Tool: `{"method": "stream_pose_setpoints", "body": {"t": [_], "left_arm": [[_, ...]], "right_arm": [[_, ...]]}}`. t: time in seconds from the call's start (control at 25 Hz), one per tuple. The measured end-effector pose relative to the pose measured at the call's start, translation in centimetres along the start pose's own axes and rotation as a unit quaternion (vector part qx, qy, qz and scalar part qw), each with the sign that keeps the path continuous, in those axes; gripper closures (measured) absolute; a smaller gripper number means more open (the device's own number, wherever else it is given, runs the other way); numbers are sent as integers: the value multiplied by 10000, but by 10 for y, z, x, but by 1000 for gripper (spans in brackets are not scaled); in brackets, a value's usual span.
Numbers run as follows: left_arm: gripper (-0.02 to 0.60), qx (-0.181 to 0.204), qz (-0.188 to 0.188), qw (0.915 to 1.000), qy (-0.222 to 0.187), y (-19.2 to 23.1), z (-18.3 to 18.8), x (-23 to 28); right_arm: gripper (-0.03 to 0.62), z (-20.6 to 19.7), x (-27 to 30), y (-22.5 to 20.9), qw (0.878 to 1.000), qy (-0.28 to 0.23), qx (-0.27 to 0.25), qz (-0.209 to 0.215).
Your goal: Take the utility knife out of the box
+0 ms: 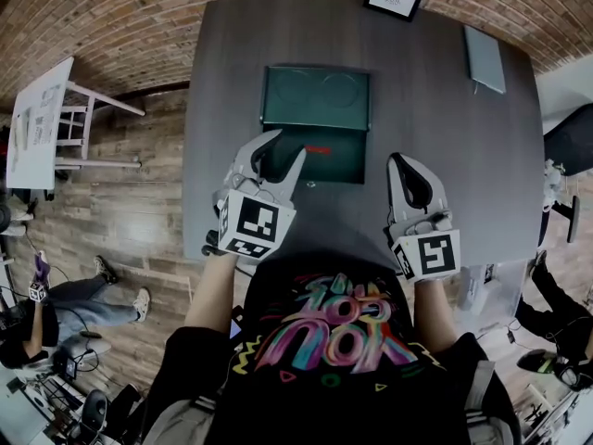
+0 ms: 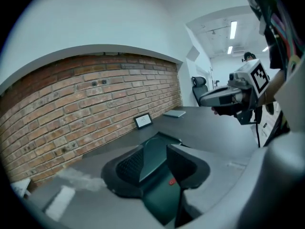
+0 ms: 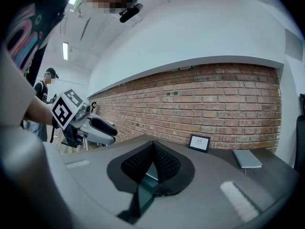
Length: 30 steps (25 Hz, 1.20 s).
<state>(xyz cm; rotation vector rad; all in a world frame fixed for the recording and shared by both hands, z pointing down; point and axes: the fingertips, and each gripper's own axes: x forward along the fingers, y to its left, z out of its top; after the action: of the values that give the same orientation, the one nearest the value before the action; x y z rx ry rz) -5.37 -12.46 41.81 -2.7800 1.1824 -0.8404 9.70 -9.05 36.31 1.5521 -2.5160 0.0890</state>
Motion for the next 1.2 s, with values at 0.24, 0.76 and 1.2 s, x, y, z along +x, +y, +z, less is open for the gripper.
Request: {"method": "stream_pose_setpoints", "body": {"t": [0.24, 0.76, 1.2], "left_arm": [[423, 306, -377, 9983, 331, -12, -16, 21], [407, 1402, -1396, 9705, 1377, -54, -70, 67], [407, 1810, -2036, 9375, 2164, -78, -122, 103]], "right_arm": [[594, -6, -1, -6, 9999, 51, 50, -87], [594, -23, -6, -21, 9990, 191, 239, -315], [594, -35, -4, -33, 9975, 314, 410, -472]]}}
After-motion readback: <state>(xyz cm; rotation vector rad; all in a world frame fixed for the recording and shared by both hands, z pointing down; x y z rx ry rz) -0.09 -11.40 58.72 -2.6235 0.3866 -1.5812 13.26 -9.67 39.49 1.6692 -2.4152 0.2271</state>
